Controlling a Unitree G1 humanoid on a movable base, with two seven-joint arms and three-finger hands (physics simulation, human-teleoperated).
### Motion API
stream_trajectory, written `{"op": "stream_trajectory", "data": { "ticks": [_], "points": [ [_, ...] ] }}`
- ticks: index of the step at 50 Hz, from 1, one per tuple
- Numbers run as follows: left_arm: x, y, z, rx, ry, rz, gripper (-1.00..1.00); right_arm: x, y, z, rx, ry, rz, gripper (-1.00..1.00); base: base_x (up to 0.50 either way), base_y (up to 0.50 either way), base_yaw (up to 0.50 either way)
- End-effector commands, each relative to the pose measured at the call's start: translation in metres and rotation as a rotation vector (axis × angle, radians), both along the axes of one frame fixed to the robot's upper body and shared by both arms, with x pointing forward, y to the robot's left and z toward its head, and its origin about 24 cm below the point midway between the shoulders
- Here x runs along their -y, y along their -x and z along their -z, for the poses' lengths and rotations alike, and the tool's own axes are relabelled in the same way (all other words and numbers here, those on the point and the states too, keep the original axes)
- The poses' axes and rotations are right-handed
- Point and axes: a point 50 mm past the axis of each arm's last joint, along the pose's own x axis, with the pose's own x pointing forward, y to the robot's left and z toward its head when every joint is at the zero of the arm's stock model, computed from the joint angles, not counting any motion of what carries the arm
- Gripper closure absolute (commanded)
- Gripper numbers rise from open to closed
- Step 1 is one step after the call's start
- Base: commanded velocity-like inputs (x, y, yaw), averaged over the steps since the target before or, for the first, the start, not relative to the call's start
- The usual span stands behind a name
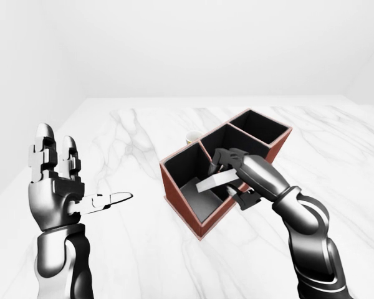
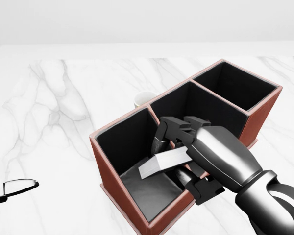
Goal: Pick up the book and place it in the left compartment of the caddy.
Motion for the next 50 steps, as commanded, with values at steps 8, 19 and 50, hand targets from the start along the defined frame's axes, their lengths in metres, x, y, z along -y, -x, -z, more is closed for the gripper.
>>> {"op": "stream_trajectory", "data": {
  "ticks": [8,19,50],
  "points": [
    [-0.001,-0.001,0.001,-0.004,0.001,-0.001,-1.0,-0.005,0.0,-0.001,0.012,0.01,0.009,1.0,0.0,0.0,0.0],
    [0.0,-0.001,0.001,-0.004,0.0,0.0,-1.0,-0.007,-0.003,0.006,-0.021,-0.002,0.015,1.0,0.0,0.0,0.0],
    [-0.001,0.0,0.0,0.001,0.0,0.0,-1.0,-0.016,-0.006,0.018,-0.06,0.034,0.043,1.0,0.0,0.0,0.0]
  ]
}}
